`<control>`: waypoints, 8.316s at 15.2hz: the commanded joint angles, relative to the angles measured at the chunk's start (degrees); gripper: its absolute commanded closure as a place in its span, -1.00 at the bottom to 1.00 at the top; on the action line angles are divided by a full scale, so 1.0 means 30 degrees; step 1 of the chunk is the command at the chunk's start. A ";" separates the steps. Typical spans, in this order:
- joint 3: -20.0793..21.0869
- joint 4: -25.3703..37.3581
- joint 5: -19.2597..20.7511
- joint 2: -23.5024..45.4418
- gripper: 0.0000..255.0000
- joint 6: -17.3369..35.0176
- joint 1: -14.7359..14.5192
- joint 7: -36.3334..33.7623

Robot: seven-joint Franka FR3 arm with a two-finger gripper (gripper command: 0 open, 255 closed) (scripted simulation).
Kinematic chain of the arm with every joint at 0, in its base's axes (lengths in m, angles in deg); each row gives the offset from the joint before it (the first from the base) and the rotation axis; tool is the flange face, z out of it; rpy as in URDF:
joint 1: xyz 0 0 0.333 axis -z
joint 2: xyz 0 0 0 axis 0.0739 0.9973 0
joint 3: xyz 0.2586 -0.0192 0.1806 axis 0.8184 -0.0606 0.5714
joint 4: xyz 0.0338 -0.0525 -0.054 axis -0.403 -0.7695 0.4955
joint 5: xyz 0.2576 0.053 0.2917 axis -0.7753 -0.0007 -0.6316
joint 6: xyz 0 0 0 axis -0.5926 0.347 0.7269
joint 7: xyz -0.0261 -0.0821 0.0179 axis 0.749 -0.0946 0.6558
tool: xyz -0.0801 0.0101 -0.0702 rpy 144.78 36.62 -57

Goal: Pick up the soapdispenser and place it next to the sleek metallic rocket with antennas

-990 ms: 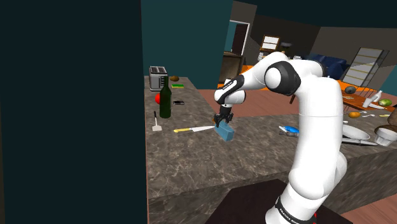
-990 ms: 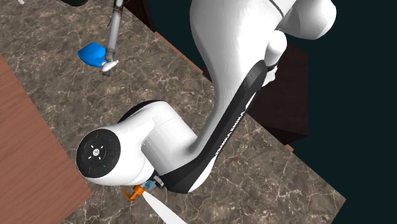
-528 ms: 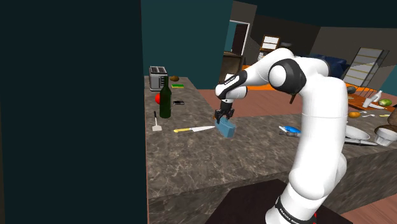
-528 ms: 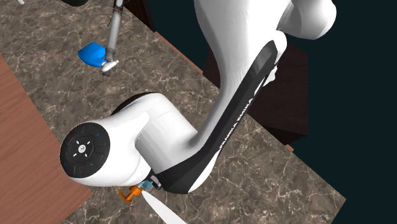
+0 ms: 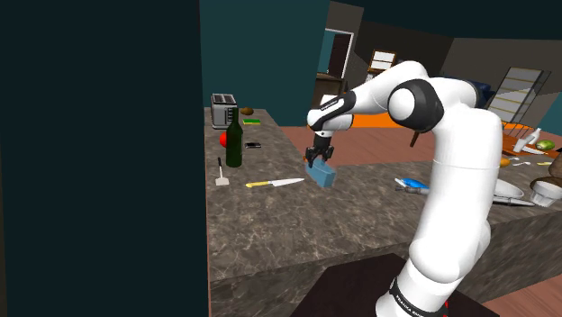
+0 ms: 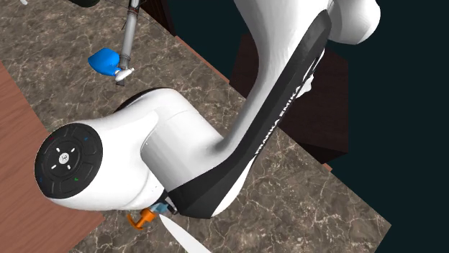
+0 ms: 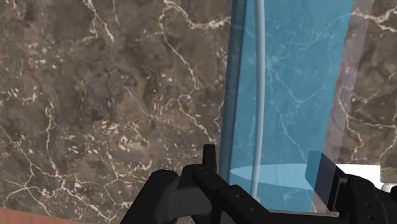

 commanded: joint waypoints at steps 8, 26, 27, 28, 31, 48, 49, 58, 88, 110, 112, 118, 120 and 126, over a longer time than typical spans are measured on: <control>-0.0137 0.1065 0.0422 -0.1021 1.00 -0.2039 -0.0095 -0.0275; -0.0256 0.4224 0.0899 -0.2206 1.00 -0.6324 -0.0154 -0.0597; -0.0260 0.4447 0.0910 -0.2234 1.00 -0.6573 -0.0152 -0.0606; -0.0264 0.4674 0.0921 -0.2257 1.00 -0.6822 -0.0150 -0.0613; -0.0276 0.5389 0.0942 -0.2301 1.00 -0.7579 -0.0138 -0.0631; -0.2254 0.4257 0.1430 -0.4381 1.00 -0.8475 0.2180 0.3594; -0.2454 0.4164 0.1447 -0.4460 1.00 -0.8459 0.2402 0.4014; -0.4358 0.4371 0.1209 -0.4241 1.00 -0.8537 0.4529 0.8082; -0.5390 0.0486 -0.0256 -0.2103 1.00 -0.2940 0.6227 1.1564; -0.4606 -0.1824 -0.2532 0.0902 1.00 0.1874 0.6879 1.3095; -0.4474 -0.1929 -0.2799 0.1248 1.00 0.2276 0.6980 1.3273; -0.4338 -0.2012 -0.3054 0.1582 1.00 0.2648 0.7084 1.3442; -0.4338 -0.2012 -0.3054 0.1582 1.00 0.2648 0.7084 1.3442; -0.4338 -0.2010 -0.3054 0.1583 -1.00 0.2647 0.7086 1.3443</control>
